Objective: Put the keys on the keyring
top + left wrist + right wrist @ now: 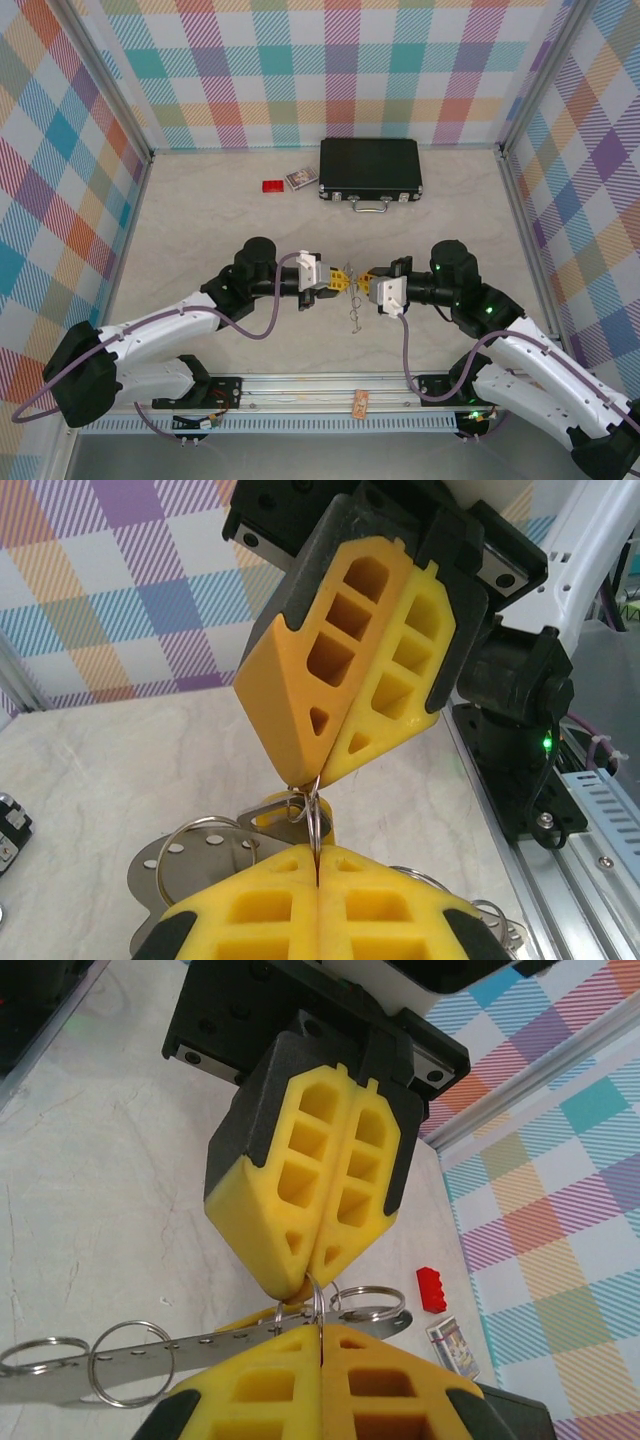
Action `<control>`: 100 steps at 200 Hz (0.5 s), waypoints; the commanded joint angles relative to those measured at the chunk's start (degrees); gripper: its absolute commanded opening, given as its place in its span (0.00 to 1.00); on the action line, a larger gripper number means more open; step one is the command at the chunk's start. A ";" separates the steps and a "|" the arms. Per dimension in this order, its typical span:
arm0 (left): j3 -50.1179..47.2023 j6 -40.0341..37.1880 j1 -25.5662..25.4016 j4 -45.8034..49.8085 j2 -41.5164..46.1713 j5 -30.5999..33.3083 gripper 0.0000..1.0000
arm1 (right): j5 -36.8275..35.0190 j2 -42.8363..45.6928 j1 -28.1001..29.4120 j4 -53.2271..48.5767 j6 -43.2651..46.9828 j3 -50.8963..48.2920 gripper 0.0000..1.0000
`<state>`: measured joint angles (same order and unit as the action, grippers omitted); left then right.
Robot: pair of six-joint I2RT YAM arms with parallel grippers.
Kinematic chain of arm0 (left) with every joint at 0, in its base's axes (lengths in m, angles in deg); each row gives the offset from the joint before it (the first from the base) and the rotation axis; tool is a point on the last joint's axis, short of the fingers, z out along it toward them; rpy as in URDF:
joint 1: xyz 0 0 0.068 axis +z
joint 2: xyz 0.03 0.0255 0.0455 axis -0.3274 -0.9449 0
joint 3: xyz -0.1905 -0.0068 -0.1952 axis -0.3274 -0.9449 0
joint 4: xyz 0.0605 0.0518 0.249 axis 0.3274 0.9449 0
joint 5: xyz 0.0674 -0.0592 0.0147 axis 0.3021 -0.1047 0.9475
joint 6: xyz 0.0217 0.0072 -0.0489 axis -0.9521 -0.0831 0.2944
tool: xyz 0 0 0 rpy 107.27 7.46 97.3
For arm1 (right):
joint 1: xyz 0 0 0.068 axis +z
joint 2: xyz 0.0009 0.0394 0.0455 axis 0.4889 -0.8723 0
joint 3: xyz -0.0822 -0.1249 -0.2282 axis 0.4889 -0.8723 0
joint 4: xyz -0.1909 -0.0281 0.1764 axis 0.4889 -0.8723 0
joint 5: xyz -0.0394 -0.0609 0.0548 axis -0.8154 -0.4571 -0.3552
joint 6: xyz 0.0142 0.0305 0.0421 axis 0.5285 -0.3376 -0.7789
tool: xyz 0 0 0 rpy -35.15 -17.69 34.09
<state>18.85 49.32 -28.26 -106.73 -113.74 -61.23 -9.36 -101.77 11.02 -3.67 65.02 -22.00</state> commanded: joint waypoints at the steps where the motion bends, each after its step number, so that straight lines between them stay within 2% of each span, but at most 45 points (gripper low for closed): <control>1: 2.11 -1.52 -0.46 1.42 -1.10 -2.06 0.00 | 1.40 0.38 1.14 1.48 3.92 -0.24 0.00; 62: 2.43 -1.71 -0.53 1.95 -2.64 -2.91 0.00 | 0.58 -1.00 2.24 1.10 6.05 0.68 0.01; 88: 1.79 -1.23 -0.58 0.21 -2.82 -2.85 0.00 | 0.80 -2.07 2.59 0.48 5.91 1.52 0.08; 100: 1.17 -0.56 -0.61 -1.54 -2.78 -2.76 0.00 | 0.46 -2.66 2.86 0.71 5.27 1.86 0.14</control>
<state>19.99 48.27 -28.26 -103.82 -116.19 -61.93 -11.24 -103.47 12.71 -4.63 69.76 -21.93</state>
